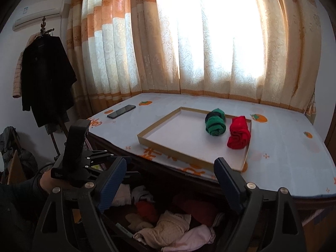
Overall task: Take underwear out of drawer
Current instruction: 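Withdraw both tools from the tray and lower them toward the drawer, then reach right tool to pink dotted garment while left tool reaches red garment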
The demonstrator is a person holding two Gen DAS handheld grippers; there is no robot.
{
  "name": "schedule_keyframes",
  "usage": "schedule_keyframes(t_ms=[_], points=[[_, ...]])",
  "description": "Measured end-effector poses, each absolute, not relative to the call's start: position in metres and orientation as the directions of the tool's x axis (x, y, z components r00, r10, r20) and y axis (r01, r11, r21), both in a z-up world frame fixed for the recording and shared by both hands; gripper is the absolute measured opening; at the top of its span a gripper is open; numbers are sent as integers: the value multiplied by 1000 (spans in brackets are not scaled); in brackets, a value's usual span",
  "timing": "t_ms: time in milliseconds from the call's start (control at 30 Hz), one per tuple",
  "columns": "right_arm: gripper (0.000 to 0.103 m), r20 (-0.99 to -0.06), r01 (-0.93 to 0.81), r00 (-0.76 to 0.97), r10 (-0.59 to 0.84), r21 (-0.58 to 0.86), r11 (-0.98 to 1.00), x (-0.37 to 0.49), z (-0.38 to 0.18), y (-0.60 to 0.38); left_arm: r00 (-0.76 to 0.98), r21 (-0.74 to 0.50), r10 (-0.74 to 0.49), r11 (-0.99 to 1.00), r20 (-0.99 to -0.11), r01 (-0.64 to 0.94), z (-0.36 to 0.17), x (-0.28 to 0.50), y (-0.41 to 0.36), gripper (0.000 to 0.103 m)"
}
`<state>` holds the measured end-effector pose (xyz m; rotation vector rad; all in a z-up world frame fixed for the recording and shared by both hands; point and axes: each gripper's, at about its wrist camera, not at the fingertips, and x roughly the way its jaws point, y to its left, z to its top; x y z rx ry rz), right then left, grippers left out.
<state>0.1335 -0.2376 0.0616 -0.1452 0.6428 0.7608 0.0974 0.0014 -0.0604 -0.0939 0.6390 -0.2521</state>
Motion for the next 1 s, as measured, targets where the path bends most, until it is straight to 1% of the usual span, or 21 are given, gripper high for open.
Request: schedule_keyframes(t_ms=[167, 333, 500, 633, 700, 800, 1000], points=[[87, -604, -666, 539, 587, 121, 736, 122, 57, -247, 786, -145, -206, 978, -582, 149, -73, 87, 7, 69], [87, -605, -665, 539, 586, 121, 737, 110, 60, -253, 779, -149, -194, 980, -596, 130, -86, 81, 9, 69], [87, -625, -662, 530, 573, 117, 740, 106, 53, -254, 776, -118, -168, 986, -608, 121, -92, 78, 7, 69], [88, -672, -648, 490, 555, 145, 748, 114, 23, -248, 771, -78, -131, 991, -623, 106, -98, 77, 5, 70], [88, -706, -641, 457, 541, 159, 750, 118, 2, -241, 768, -80, -129, 992, -628, 102, -100, 77, 6, 70], [88, -756, -628, 419, 502, 158, 762, 126, -31, -233, 764, -69, -118, 993, -634, 96, -102, 79, 6, 74], [88, -836, -595, 343, 428, 159, 788, 143, -85, -224, 744, -55, -108, 994, -659, 96, -111, 82, 4, 74]])
